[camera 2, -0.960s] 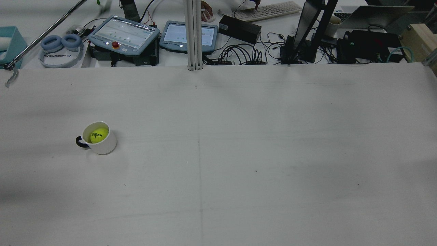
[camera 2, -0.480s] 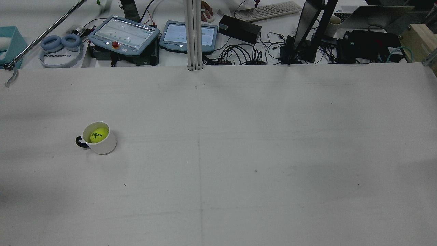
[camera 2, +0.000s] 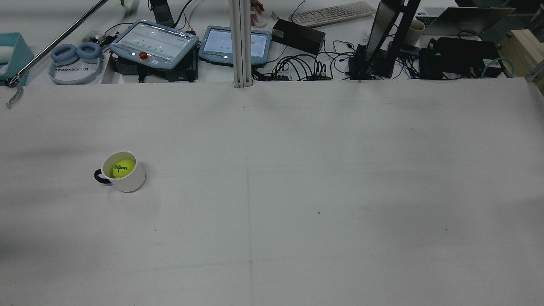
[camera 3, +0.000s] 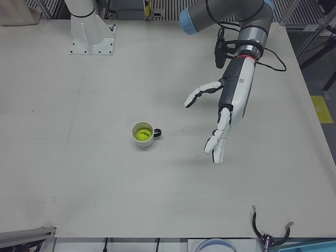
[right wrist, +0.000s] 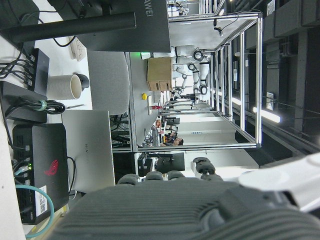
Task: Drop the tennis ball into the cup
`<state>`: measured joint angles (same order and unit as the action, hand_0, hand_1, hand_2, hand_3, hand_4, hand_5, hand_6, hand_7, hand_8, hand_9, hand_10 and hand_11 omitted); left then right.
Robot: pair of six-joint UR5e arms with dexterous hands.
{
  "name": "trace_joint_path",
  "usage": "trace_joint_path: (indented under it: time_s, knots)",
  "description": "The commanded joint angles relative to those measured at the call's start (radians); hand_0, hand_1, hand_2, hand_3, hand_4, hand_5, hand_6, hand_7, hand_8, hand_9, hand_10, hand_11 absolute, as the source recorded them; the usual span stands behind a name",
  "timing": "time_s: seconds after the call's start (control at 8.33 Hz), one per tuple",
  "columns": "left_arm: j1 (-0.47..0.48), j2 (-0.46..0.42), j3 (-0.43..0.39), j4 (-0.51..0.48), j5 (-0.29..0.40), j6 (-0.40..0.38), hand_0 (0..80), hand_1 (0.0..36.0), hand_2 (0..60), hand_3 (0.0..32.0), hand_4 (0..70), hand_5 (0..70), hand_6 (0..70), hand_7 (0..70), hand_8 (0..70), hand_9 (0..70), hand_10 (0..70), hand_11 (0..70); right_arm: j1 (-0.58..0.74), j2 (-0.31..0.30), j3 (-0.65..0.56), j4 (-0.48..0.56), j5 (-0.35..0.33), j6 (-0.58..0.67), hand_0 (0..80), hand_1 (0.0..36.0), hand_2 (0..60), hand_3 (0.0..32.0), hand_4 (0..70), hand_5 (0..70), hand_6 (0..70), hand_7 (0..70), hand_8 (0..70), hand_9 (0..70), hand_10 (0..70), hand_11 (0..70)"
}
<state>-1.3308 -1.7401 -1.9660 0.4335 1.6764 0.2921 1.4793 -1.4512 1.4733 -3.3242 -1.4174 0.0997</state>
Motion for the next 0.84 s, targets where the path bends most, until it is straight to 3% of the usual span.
trace_joint_path:
  time_s: [0.0, 0.36, 0.72]
  knots:
    - [0.015, -0.007, -0.037, -0.002, 0.031, -0.008, 77.3, 36.0, 49.0, 0.0, 3.1, 11.2, 2.2, 0.0, 0.0, 0.0, 2.6, 7.9, -0.001, 0.0, -0.001, 0.0, 0.0, 0.0, 0.0, 0.0, 0.0, 0.0, 0.0, 0.0, 0.0, 0.0, 0.0, 0.0, 0.0, 0.0]
    - [0.016, -0.042, -0.01, -0.006, 0.039, -0.008, 80.0, 36.0, 48.6, 0.0, 3.5, 11.8, 2.5, 0.0, 0.0, 0.0, 3.1, 8.8, -0.001, 0.0, -0.001, 0.0, 0.0, 0.0, 0.0, 0.0, 0.0, 0.0, 0.0, 0.0, 0.0, 0.0, 0.0, 0.0, 0.0, 0.0]
    - [-0.01, -0.042, -0.007, -0.009, 0.037, -0.007, 77.5, 36.0, 53.2, 0.0, 4.0, 11.4, 2.6, 0.0, 0.0, 0.0, 3.5, 9.3, -0.001, 0.0, 0.001, 0.0, 0.0, 0.0, 0.0, 0.0, 0.0, 0.0, 0.0, 0.0, 0.0, 0.0, 0.0, 0.0, 0.0, 0.0]
